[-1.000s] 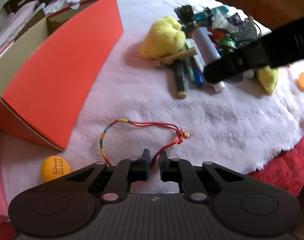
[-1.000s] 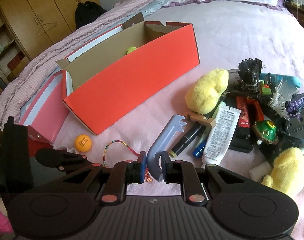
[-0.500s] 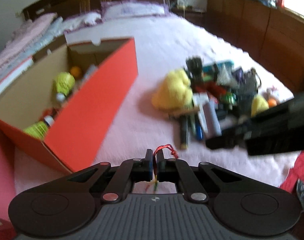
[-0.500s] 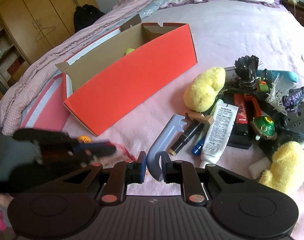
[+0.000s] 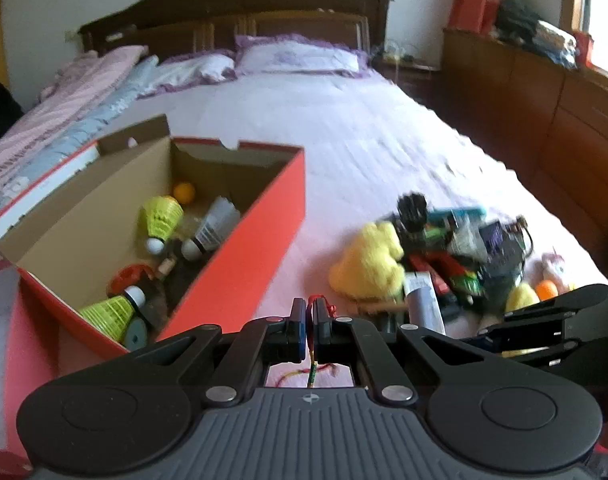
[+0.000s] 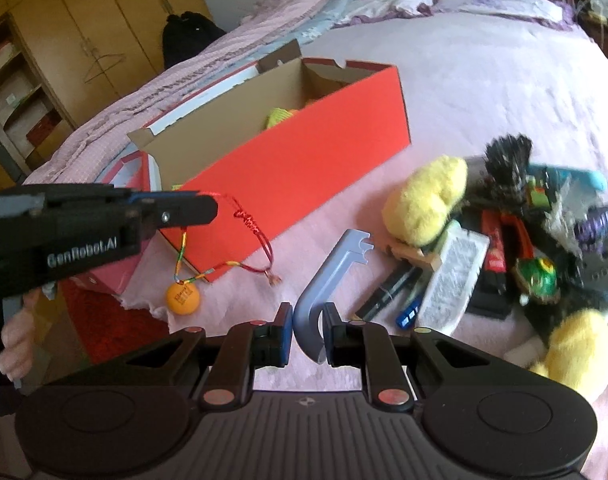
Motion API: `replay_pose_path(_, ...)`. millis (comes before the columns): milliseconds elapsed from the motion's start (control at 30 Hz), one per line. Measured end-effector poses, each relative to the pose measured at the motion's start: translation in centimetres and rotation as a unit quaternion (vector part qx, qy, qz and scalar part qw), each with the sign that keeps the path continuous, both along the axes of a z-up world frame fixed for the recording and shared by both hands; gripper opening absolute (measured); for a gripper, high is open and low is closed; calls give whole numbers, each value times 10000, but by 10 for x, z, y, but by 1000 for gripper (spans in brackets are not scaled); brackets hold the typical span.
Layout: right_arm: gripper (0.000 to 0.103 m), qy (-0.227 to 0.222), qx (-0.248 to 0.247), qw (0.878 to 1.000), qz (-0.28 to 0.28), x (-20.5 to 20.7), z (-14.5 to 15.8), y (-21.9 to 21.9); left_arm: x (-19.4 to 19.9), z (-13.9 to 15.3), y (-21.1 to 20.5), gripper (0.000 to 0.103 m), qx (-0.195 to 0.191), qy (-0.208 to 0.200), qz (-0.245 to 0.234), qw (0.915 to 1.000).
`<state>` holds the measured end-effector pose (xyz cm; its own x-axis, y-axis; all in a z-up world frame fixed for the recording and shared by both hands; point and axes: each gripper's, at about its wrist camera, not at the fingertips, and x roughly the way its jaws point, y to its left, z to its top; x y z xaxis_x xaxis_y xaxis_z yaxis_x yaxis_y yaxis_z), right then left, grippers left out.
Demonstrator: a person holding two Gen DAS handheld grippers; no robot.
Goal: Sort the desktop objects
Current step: 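Carry the bracelet and the plastic stand over the shoebox with both grippers, then open both grippers inside the shoebox to drop the bracelet and stand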
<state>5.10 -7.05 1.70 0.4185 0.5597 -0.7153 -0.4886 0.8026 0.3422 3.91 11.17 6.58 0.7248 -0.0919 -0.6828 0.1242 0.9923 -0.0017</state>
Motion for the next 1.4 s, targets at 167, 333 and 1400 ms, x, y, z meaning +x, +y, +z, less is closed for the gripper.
replay_pose_path(167,17,-316,-37,9992,246,14,22,18,10,22,14,6,-73,-269,242,9993)
replay_pose_path(333,17,-677,-58,9961,568,30,47,44,24,50,31,6,77,-621,411,9972)
replay_pose_path(1400,47,-920,-494,9910,834,98,49,128,75,26,78,90,211,-119,1585,9871)
